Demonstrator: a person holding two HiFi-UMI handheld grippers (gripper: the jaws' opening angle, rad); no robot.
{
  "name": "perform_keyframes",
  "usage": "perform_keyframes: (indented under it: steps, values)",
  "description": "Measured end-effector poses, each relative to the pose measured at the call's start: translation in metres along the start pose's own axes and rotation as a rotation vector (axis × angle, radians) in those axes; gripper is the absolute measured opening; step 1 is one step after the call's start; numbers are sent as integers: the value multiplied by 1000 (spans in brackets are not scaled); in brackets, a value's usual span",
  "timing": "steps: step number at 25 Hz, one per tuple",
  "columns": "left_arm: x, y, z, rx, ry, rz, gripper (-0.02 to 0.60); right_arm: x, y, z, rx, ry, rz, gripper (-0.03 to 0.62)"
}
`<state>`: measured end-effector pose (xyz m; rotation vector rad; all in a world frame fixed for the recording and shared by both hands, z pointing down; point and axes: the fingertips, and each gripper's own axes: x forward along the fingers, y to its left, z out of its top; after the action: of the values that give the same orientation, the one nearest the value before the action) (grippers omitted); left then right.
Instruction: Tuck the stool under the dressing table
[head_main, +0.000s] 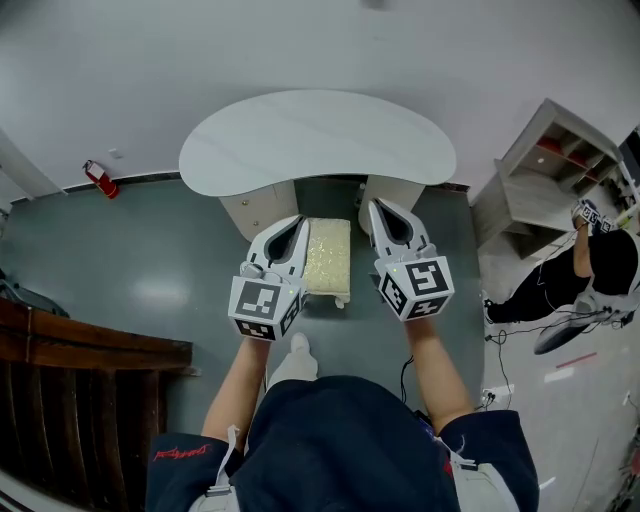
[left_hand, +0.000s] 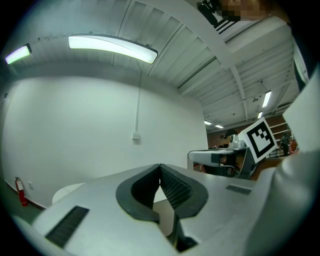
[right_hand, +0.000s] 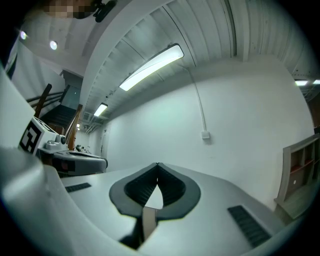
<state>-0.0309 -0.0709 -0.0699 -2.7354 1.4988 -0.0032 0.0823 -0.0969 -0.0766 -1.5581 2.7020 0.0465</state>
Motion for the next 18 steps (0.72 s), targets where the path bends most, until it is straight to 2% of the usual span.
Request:
perform_keyframes:
  steps: [7,18]
  values:
    - [38,56,-6,-29,8,-24,17,58,-6,-6,-23,35,-32,15]
    - [74,109,-21,-15,55,-115,17,116,-13,-25,-40,111,-98,15]
